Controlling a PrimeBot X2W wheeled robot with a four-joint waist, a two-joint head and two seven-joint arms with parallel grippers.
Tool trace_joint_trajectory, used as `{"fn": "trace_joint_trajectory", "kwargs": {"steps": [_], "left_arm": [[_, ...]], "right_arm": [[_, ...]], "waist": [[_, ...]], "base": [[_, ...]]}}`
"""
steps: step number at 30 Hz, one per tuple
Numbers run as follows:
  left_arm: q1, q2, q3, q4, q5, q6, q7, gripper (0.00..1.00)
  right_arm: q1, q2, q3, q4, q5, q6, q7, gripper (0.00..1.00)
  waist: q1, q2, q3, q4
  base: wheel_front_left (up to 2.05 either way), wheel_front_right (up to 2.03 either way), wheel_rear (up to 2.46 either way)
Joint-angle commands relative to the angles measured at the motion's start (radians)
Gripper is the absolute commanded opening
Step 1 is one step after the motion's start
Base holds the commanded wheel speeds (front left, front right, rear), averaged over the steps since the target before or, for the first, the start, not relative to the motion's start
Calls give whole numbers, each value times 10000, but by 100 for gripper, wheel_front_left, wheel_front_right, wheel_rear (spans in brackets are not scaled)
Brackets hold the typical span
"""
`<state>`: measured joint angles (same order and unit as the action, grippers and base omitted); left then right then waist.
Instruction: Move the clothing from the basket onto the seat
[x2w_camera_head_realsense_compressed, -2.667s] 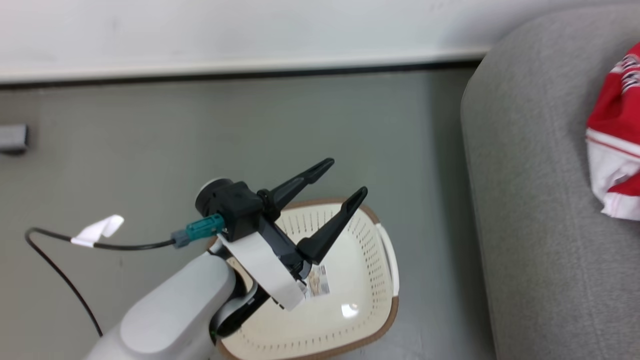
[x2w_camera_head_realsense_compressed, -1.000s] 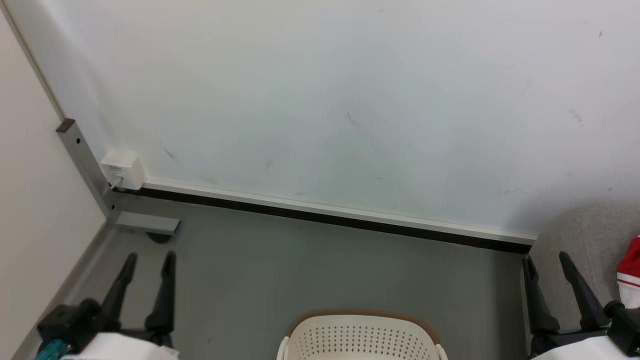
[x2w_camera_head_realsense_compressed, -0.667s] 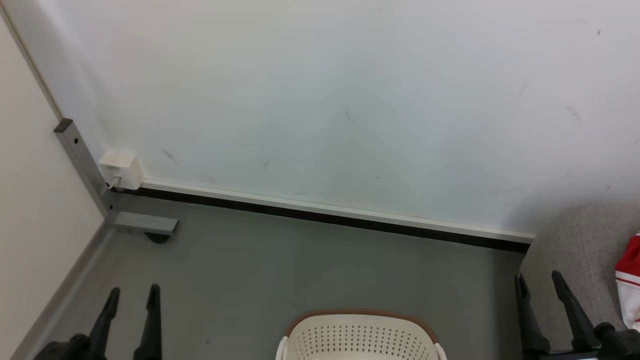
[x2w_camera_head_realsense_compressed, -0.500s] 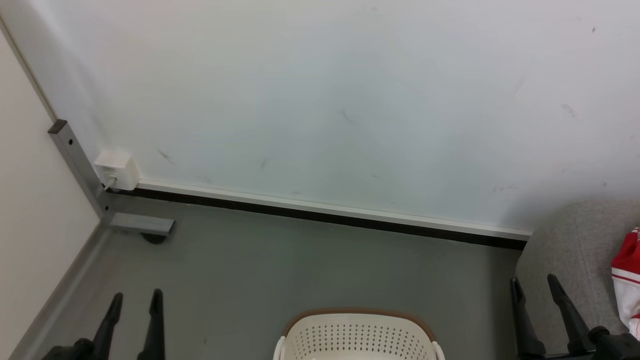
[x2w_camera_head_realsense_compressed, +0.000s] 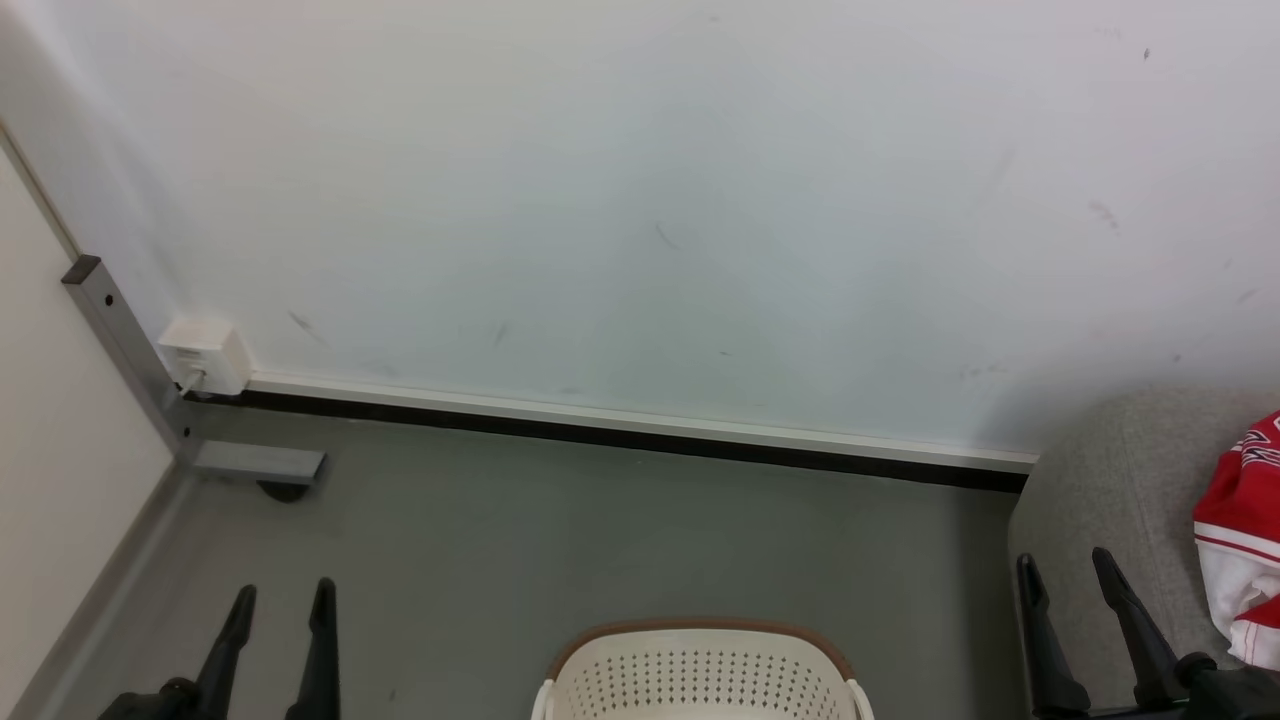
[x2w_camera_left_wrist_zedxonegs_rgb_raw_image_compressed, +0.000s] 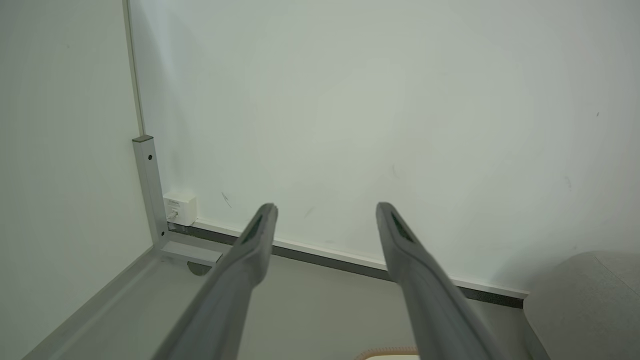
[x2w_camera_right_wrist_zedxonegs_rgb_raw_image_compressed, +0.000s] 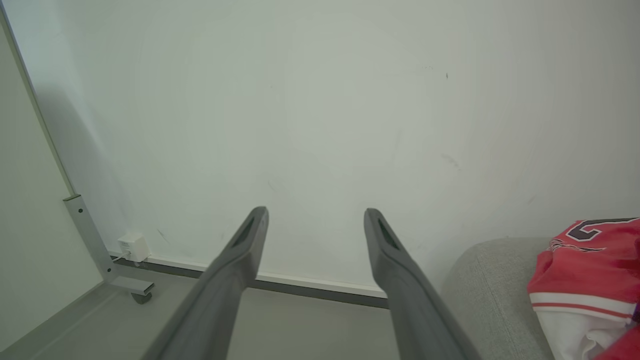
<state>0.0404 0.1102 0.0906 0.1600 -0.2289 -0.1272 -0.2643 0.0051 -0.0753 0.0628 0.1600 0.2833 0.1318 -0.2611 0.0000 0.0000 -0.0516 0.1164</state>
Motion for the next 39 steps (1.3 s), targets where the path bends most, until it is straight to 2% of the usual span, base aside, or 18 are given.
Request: {"fn": "trace_joint_trajectory", "kwargs": {"steps": [1,22,23,27,39], "left_arm": [[4,-19,28,7,173,-38,1,100],[-152,107,-312,91,74,-32,1,100],[-101,42,-347,52,157,-42,0,0],[32,-78,-380,348,94,-44,31,0],[-285,-157,-239,414,-2152,18,670,0]], "right_arm": [[111,-108,-29,-55,-66,-23,-36,100],[-73,-2,-33,70,-48,-24,-38,100],[-28,29,-25,38,0,0,0,0],[94,118,-7,306,72,0,61,0],[-162,114,-275,414,2241,-2,641,0]], "waist": [[0,0,1,-35],[0,0,130,-253],[0,0,131,-257],[0,0,134,-267],[0,0,166,-354]], "base": [[0,0,0],[0,0,0],[0,0,0],[0,0,0],[0,0,0]]}}
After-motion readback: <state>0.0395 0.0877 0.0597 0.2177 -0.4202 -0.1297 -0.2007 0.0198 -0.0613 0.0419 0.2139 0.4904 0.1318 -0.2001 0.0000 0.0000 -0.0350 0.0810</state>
